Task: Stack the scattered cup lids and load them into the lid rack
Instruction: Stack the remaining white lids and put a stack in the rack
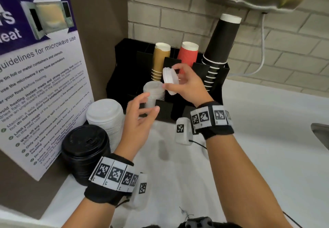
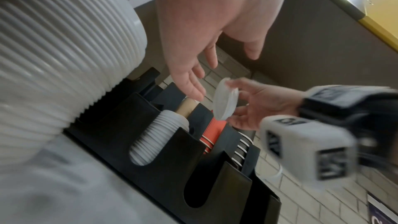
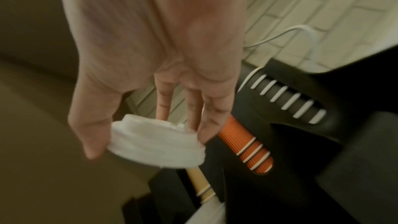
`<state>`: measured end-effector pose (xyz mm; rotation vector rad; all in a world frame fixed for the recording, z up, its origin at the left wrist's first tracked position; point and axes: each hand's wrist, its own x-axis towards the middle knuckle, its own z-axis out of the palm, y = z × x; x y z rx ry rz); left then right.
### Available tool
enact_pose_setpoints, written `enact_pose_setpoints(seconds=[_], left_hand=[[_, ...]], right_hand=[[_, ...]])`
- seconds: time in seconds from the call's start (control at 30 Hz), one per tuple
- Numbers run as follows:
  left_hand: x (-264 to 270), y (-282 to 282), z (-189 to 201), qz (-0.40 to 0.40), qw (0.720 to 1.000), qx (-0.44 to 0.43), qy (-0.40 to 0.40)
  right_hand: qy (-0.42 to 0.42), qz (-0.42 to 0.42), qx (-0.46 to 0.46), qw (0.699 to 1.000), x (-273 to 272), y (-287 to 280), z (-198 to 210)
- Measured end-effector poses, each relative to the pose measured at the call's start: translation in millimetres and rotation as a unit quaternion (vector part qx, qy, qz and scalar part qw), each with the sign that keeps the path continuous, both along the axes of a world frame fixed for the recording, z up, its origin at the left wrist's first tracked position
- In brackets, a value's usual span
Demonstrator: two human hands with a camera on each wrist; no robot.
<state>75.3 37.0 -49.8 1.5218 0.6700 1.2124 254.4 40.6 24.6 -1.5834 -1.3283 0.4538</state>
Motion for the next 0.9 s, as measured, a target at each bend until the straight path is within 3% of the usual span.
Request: enact_pose_setpoints(seconds=[0.13,0.23,0.37,0.47,0.63,0.77,0.9], left_hand=[[-4,5,0,0.029,0.999,0.016,0.012],[-5,6,-1,0.026,0.999,0.023,0.021],[-7,10,-2,0.024,0.999,0.023,0.027],[-7,13,-3,0.022,0.999,0.017,0.033],[-6,13,-4,0.022,0.999,-0.003,0.04],[-4,12,-7,0.016,0.999,0.002,0.047],[-4,12,-10,0.015,0.999,0.011,0.05]], right_hand=[[-0.167,0.029,-0.083,0.982,8,54,-1],[-0.23,0.079,-0.121,0.962,5,80,-8],[-0.316,0.087,-0.16,0.931,0,98,-19],[-0.384,0.077,-0.192,0.9,-1,101,-23],[-0.409,0.06,-0.207,0.887,-4,88,-30],[-0.543,0.017,-0.182,0.82,-11,80,-39],[-0.571,-0.013,-0.18,0.801,-21,76,-54]])
